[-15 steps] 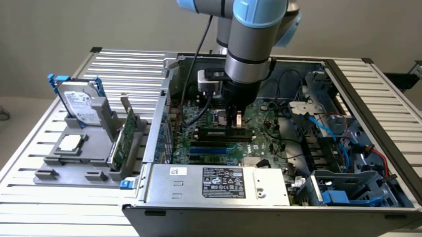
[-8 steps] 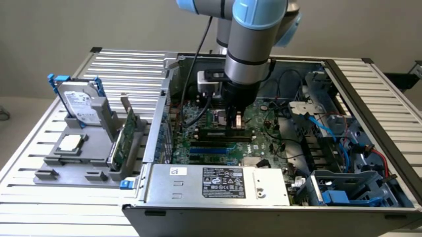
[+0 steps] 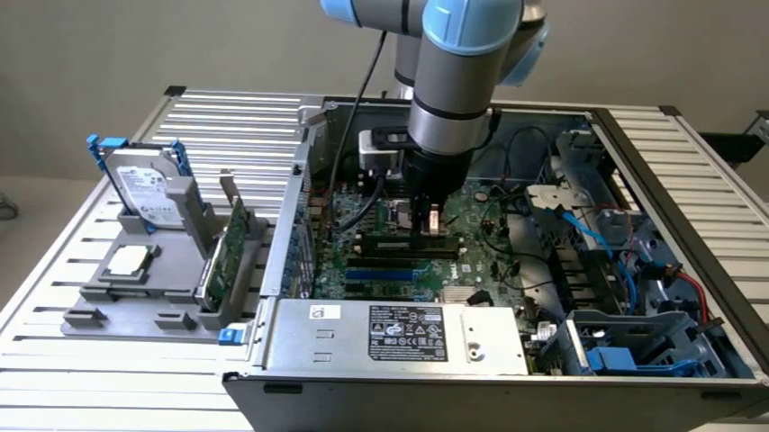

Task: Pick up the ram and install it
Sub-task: 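Insert the ram into the slot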

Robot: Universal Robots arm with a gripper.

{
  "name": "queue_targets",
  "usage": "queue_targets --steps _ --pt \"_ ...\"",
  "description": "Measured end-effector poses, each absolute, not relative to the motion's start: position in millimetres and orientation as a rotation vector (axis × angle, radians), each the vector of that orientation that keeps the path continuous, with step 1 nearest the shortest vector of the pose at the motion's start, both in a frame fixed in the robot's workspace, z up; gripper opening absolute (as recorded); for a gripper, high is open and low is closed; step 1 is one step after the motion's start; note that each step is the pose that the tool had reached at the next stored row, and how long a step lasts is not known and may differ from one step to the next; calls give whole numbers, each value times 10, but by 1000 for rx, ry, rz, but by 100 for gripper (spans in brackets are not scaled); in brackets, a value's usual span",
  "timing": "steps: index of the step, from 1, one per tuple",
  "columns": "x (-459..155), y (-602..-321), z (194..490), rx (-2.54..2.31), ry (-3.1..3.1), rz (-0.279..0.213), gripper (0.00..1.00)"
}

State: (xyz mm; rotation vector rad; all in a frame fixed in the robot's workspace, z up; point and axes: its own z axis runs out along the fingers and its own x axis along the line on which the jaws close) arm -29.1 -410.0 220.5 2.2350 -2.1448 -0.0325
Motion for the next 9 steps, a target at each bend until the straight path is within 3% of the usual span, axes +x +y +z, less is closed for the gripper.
queue_targets --steps 9 --pt "-297 -4100 2205 2228 -2153 -33 14"
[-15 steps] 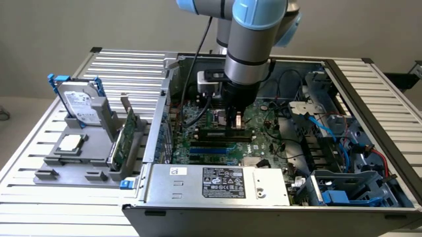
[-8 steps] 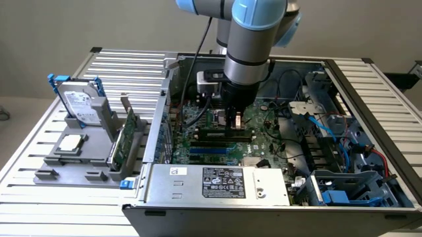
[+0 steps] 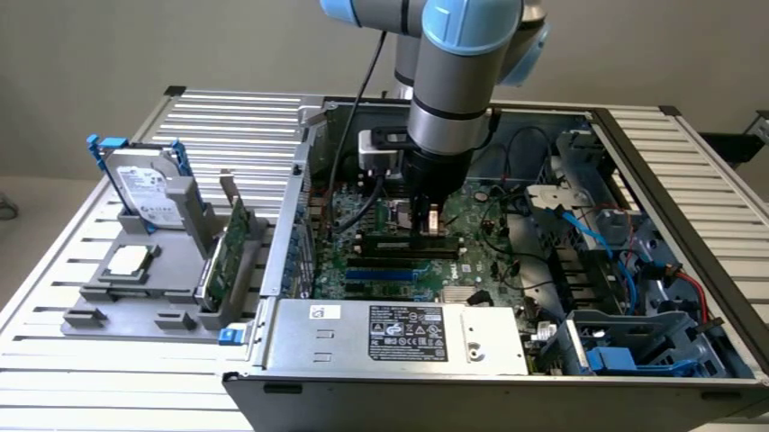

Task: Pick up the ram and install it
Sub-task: 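Insert the ram into the slot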

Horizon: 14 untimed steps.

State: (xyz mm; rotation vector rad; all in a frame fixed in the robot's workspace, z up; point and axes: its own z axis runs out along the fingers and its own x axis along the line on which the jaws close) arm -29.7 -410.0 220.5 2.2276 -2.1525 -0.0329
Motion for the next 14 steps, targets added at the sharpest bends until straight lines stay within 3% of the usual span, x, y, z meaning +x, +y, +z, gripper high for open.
queue_targets --steps 14 --pt "-297 -4107 2205 2215 -2166 -33 14"
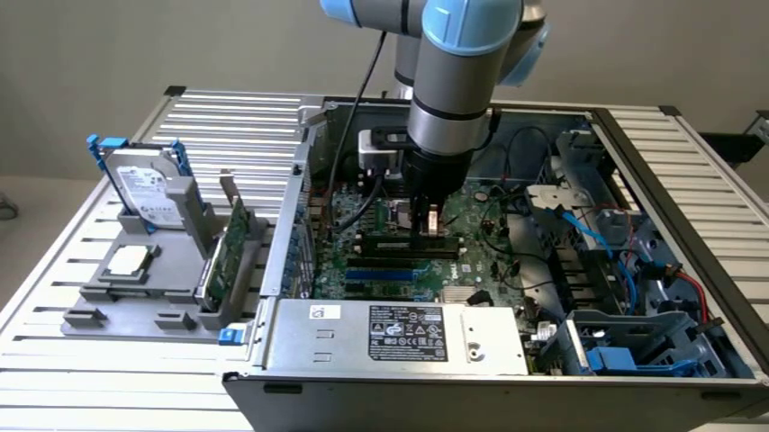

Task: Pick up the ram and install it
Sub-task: 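Insert the ram into the slot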

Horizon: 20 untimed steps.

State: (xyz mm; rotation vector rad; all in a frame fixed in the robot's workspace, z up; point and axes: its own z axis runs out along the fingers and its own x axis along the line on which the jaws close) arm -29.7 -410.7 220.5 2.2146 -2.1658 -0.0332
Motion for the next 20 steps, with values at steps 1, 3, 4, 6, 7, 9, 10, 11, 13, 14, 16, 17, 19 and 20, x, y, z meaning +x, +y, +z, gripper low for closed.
queue_targets --steps 1,3,4,6,7,9,10,11,13,14,16,17,19,20 --pt "-295 -4109 2205 2215 -2166 -33 14" --pt "-295 -4110 2205 2214 -2166 -33 14" --pt "-294 -4110 2205 2214 -2166 -33 14" --pt "-293 -4110 2205 2215 -2166 -33 14" --pt "-293 -4110 2205 2215 -2166 -33 14" --pt "-291 -4110 2205 2214 -2166 -33 14" --pt "-291 -4111 2206 2215 -2166 -33 14" --pt "-290 -4111 2205 2215 -2166 -33 14" --pt "-289 -4114 2205 2215 -2166 -33 14" --pt "-287 -4115 2205 2215 -2166 -33 14" --pt "-285 -4116 2205 2214 -2166 -33 14" --pt "-284 -4116 2205 2214 -2166 -33 14" --pt "-284 -4118 2205 2215 -2166 -33 14" --pt "-284 -4119 2205 2215 -2166 -33 14"
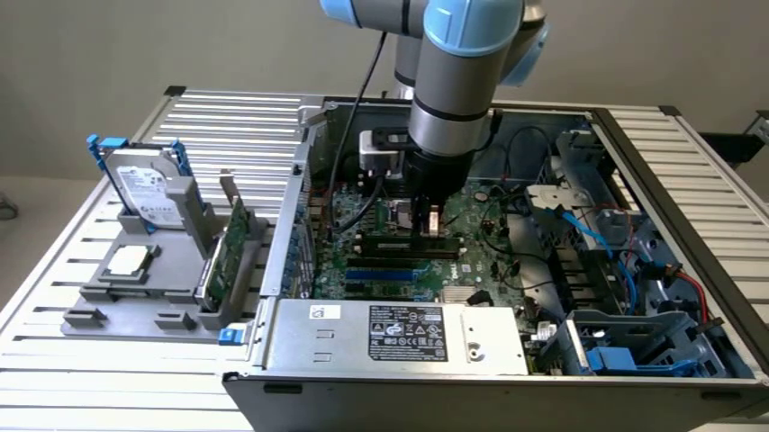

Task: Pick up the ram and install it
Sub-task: 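Insert the ram into the slot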

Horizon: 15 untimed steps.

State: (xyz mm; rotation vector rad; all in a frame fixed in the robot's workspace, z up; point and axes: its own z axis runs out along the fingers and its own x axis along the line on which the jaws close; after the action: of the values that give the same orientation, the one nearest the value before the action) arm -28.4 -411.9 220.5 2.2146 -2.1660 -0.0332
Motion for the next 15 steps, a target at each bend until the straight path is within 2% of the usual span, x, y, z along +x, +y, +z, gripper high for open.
queue_targets --steps 15 --pt "-283 -4122 2199 2212 -2165 -37 14"
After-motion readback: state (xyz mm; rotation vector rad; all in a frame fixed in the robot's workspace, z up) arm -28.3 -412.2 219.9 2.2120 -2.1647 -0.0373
